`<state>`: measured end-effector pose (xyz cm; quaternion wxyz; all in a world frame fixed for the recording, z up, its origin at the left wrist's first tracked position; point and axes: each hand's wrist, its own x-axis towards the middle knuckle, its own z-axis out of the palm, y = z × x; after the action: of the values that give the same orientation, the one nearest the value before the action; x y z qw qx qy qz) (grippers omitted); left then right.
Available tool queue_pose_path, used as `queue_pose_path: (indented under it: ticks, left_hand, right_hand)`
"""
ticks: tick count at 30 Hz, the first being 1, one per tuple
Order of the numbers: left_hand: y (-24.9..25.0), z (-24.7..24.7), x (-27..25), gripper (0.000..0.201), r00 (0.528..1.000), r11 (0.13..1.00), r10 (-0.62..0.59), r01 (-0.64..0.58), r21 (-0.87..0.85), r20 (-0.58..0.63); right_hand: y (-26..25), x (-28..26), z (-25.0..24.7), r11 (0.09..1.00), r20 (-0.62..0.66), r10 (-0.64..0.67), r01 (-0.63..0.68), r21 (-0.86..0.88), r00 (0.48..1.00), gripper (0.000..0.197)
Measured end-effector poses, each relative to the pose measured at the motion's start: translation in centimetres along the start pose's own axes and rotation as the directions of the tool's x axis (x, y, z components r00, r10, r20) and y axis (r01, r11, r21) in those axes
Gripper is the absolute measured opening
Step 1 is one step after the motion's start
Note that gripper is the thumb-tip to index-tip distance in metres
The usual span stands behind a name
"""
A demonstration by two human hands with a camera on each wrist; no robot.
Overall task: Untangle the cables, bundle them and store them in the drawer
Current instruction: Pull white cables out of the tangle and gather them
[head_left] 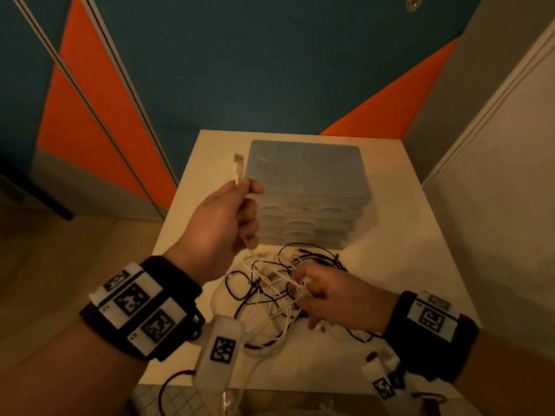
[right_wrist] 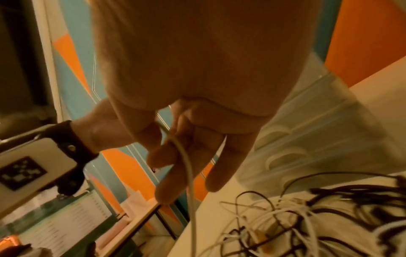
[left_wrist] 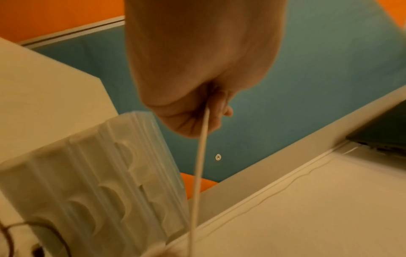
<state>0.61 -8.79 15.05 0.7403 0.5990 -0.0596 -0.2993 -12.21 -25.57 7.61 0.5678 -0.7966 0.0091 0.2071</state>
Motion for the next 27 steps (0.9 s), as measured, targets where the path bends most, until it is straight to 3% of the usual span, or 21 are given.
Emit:
queue_pose_path:
  ticks: [5,8,12,14,15,17,20,23,27]
  left_hand:
    - [1.9,-2.4,0.1,0.028,0.998,0.999,0.031,-0.032,-0.013,-0.051]
    - [3.0,-4.0,0.5,0.03,0.993,0.997,0.068,-0.069,-0.013,-0.098]
    - [4.7,-5.6,0.7,0.028,0.962,0.989,0.146,-0.143,0.027,-0.232]
    - [4.4,-5.7,0.4,0.027,0.964,0.969,0.184,-0.144,0.201,-0.194]
    - [3.5,-5.5,0.3,0.028,0.969,0.92,0.206,-0.146,0.362,-0.134]
    - [0.8,-4.2,0.0,0.028,0.977,0.738,0.211,-0.185,0.649,0.037]
    - [-4.1,-2.8,0.5,0.017,0.975,0.554,0.103,-0.22,0.803,0.196]
    - [-8.3,-2.7,1.5,0.028,0.985,0.428,-0.069,-0.114,0.897,0.159]
    - [-12.1,-2.6,2.1,0.053,0.957,0.252,-0.287,0.033,0.967,0.042]
  right_hand:
    - [2.5,-2.0,-1.8,0.983,0.048,0.081,-0.072,-0.168,0.996,0.013]
    - [3.3,-2.9,-2.4,0.962,0.063,0.106,-0.086,-0.259,0.992,0.028]
    - [4.1,-3.4,-3.3,0.781,0.05,0.227,-0.152,-0.605,0.973,0.018]
    - [4.1,-3.2,-3.5,0.762,-0.007,0.217,-0.174,-0.624,0.976,0.02]
    - [4.0,-3.0,-3.7,0.786,-0.046,0.179,-0.171,-0.594,0.983,0.021]
    - [3.2,-2.2,-3.8,0.853,-0.124,0.098,-0.148,-0.5,0.987,0.02]
    - [1.6,-1.3,-3.6,0.895,-0.147,-0.002,-0.064,-0.442,0.989,0.02]
    - [0.9,-1.1,-3.3,0.9,-0.12,-0.041,-0.015,-0.436,0.992,0.02]
    - [1.1,-0.9,-3.0,0.892,-0.103,-0.019,-0.029,-0.451,0.995,0.019]
